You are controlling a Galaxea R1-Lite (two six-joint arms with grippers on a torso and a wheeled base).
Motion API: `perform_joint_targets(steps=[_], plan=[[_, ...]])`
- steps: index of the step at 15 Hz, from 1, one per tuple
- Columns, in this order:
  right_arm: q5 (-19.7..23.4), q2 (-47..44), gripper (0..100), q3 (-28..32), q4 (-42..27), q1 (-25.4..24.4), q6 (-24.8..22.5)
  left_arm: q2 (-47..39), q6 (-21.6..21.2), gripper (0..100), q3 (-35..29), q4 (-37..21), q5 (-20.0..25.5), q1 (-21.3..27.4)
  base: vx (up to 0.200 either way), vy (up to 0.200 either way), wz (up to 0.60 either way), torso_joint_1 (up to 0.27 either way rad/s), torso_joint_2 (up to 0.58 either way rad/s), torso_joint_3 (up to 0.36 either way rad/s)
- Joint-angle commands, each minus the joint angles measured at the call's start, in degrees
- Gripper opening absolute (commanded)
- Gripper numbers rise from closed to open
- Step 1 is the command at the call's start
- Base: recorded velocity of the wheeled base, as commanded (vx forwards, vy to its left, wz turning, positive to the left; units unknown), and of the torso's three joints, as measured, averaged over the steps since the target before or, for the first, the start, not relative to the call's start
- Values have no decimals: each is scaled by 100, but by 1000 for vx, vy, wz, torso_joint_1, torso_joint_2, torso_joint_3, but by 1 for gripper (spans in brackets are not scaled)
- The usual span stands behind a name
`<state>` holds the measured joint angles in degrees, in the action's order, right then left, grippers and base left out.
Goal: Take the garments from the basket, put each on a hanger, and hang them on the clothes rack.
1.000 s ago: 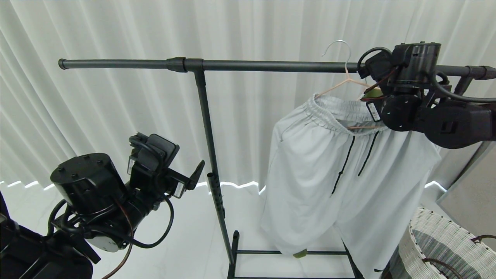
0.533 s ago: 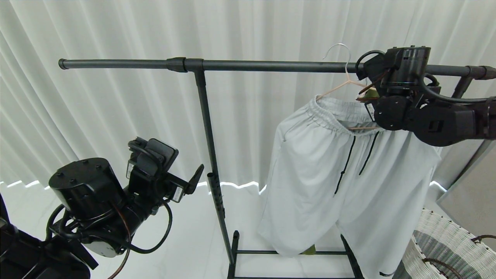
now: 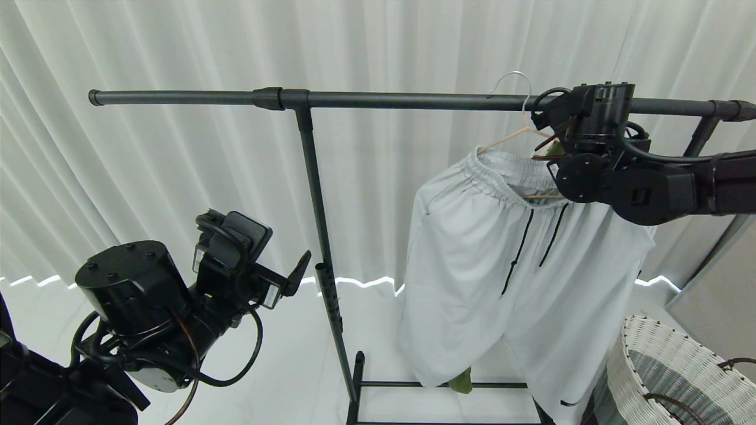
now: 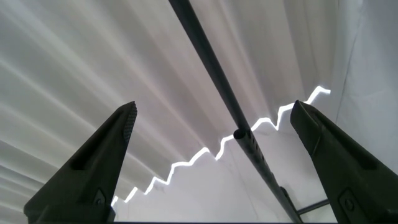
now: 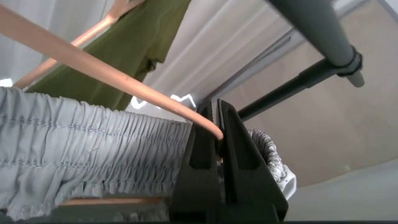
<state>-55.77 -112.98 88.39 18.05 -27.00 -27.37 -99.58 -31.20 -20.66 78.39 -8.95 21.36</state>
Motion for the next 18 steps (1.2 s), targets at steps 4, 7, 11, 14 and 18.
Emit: perform_joint_targets(steps=[4,7,11,14,18], plan=[[5,-57,0,-15,31,-253,12,-17,-9,100,-43,1,-2,0,0,0,0,0,0,0],[5,119,0,-50,84,-578,39,-149,-9,100,-140,63,51,185,0,0,0,0,0,0],[5,488,0,-235,146,-1097,179,-553,-53,100,-483,344,376,439,0,0,0,0,0,0],[5,901,0,-683,146,-1413,452,-764,-36,100,-992,344,367,589,0,0,0,0,0,0],[23,1578,0,-1588,146,-1932,874,-1019,-9,100,-1388,344,359,589,0,0,0,0,0,0]])
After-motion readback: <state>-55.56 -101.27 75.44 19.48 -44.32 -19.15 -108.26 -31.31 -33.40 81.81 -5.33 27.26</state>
